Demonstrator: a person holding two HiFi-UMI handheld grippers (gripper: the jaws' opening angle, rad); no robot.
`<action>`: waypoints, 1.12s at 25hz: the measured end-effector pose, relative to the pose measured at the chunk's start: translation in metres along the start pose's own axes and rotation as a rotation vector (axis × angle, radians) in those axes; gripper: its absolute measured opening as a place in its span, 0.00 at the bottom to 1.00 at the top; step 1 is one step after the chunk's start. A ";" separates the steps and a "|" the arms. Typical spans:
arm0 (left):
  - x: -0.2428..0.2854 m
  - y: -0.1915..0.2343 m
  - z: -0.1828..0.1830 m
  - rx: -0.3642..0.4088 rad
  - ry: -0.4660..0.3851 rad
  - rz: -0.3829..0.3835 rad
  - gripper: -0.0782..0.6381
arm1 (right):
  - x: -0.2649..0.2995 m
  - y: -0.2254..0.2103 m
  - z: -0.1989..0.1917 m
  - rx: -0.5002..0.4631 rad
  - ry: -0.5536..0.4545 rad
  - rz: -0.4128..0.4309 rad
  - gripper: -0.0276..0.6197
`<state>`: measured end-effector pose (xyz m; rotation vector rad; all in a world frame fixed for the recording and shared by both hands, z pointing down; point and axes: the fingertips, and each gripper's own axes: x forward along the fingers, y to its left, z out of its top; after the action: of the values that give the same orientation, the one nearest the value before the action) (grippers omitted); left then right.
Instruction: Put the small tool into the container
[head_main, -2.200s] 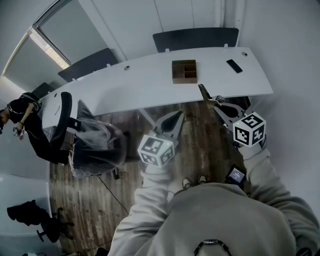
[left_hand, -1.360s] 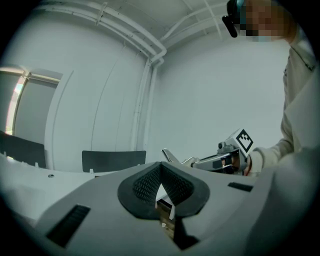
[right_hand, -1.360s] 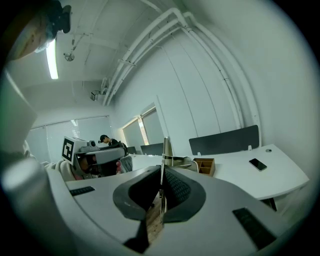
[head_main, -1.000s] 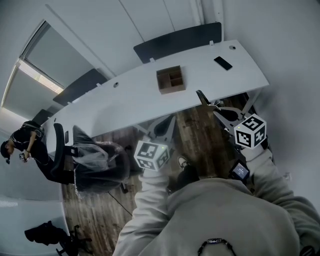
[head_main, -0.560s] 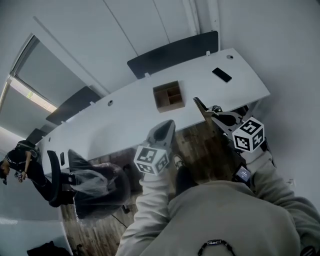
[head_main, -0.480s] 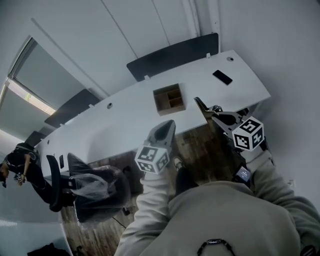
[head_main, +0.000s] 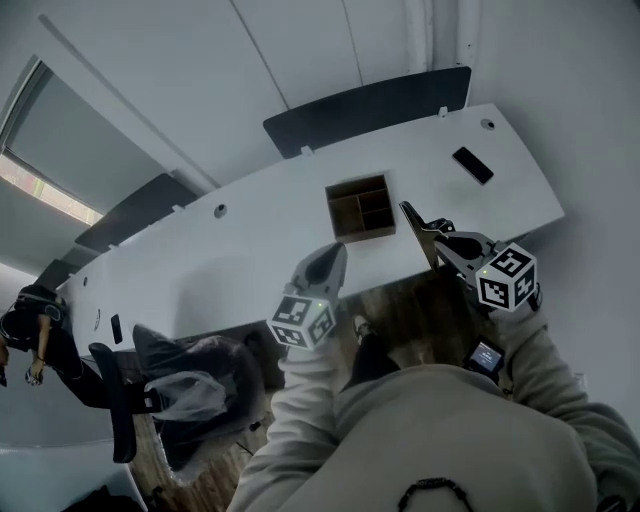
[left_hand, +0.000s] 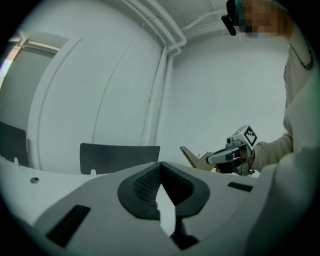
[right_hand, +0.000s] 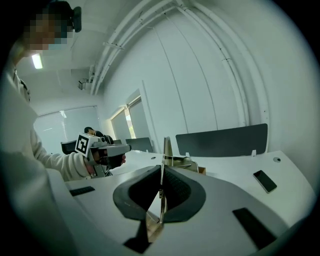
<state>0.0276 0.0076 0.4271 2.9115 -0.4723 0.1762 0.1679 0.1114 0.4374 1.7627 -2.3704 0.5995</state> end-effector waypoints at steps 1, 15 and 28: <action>0.003 0.013 0.000 0.014 0.010 -0.005 0.11 | 0.012 -0.005 0.005 0.009 -0.001 -0.007 0.08; 0.071 0.177 0.002 0.053 0.099 -0.133 0.11 | 0.149 -0.067 0.076 0.005 0.011 -0.121 0.08; 0.097 0.200 0.047 0.067 0.031 -0.093 0.11 | 0.195 -0.088 0.118 -0.060 0.001 -0.029 0.08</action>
<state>0.0581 -0.2178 0.4278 2.9840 -0.3312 0.2275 0.2059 -0.1292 0.4158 1.7676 -2.3325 0.5199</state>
